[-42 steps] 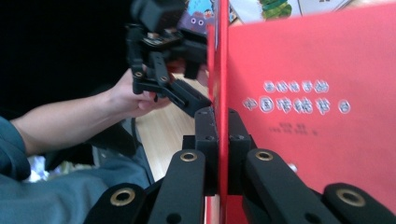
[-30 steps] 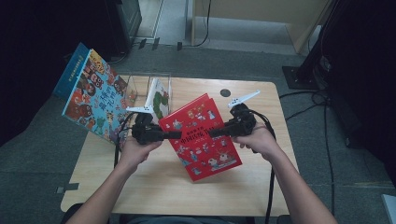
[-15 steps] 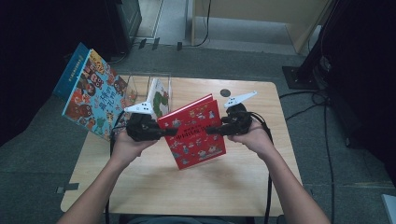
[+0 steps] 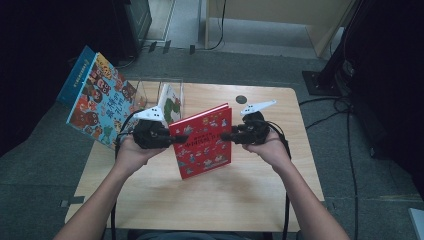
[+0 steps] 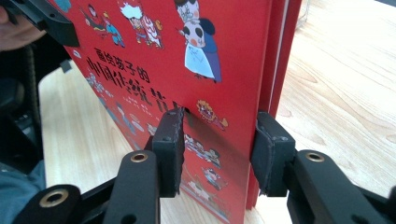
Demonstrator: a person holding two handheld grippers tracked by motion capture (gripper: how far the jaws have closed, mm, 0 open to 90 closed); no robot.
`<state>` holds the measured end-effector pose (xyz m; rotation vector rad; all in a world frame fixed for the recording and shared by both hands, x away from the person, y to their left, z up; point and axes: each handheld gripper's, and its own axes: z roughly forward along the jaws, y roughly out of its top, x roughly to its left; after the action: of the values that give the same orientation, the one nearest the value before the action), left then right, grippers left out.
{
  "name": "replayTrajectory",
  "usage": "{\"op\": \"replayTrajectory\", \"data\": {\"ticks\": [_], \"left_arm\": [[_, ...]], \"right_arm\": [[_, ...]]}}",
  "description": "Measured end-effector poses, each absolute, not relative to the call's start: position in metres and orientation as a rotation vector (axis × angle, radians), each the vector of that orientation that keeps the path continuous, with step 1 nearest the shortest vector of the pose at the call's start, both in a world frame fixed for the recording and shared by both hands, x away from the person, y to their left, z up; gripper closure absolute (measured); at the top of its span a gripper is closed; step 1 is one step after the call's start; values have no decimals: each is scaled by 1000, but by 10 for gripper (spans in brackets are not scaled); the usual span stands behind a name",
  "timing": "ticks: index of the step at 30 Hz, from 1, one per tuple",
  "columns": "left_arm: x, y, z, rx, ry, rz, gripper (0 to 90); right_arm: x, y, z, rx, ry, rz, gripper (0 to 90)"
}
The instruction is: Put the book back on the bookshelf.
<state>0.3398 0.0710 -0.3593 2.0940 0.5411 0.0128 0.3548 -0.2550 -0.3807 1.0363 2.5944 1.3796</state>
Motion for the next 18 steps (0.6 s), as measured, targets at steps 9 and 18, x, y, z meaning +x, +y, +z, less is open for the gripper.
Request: {"op": "replayTrajectory", "data": {"ticks": [9, 18], "left_arm": [[344, 74, -358, 2126, 567, -40, 772], [349, 67, -346, 2231, 583, -55, 756]], "right_arm": [[352, -254, -386, 1051, 2563, 1433, 584], [349, -254, -390, 1048, 2538, 1453, 574]]}}
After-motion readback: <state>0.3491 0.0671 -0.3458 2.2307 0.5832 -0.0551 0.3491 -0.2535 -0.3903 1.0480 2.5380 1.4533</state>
